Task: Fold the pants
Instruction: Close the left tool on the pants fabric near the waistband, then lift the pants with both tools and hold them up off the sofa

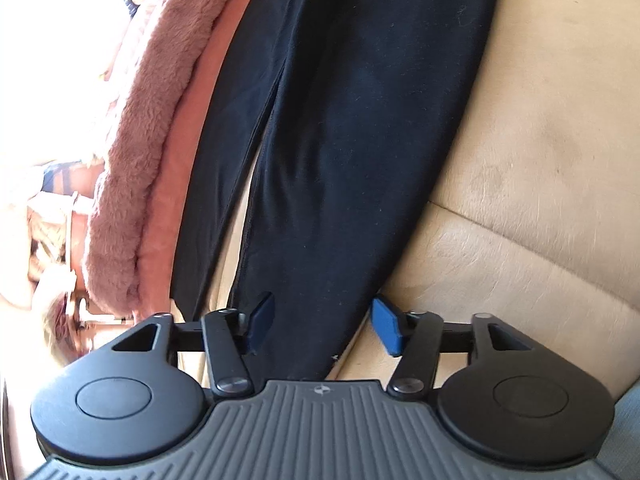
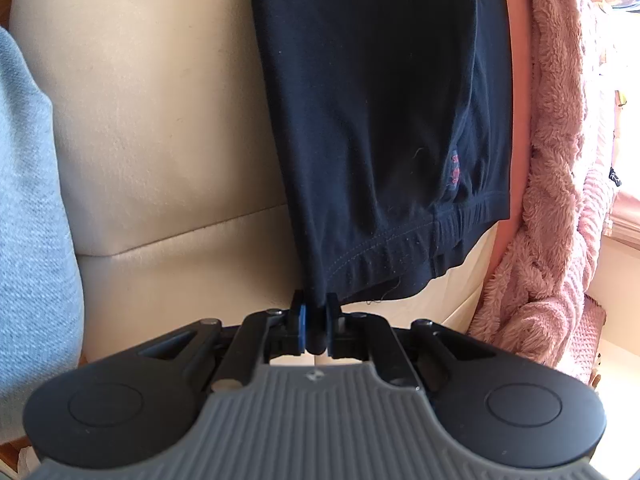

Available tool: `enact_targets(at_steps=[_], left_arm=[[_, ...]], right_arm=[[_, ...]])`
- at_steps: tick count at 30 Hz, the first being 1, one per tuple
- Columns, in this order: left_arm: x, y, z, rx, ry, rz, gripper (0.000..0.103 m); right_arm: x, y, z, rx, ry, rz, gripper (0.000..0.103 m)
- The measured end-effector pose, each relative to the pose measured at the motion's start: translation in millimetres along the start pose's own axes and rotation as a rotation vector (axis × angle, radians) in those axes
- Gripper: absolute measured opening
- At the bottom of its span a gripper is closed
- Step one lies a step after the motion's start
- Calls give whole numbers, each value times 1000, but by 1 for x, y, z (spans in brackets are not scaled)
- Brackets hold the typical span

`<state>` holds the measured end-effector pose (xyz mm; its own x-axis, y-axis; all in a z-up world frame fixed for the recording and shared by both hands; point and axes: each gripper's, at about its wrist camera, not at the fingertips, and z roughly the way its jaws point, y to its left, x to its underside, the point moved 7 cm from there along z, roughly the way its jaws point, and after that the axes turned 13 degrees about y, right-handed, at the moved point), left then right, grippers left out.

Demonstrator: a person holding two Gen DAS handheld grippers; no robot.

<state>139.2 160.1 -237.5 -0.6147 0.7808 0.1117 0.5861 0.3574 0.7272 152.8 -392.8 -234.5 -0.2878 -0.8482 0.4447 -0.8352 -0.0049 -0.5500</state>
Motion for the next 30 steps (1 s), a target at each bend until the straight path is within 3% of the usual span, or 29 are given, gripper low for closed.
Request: enact_targets(at_steps=[2,4,8,13,20,30], left_arm=[[2,-5,-4,22,15,-45,32],[3,-9,-4,33,24,-81,17],[1,-13,-5,26,45,-135,3],[3,2,-12,0,44,-251,1],[3,56,-32,50,10,-554,1],[-11,139,-34,121,-9,-883,0]], right_arm=[[0,0,0,-2,1,12,3],[0,-2,0,-8,-1,39,3],[1,-5,-1,-11,-4,89,3],[6,-11,-6,4,-12,160,3],[16,-38,-19,31,-53,366,3],[31,-117,-37,65,-127,666,3]])
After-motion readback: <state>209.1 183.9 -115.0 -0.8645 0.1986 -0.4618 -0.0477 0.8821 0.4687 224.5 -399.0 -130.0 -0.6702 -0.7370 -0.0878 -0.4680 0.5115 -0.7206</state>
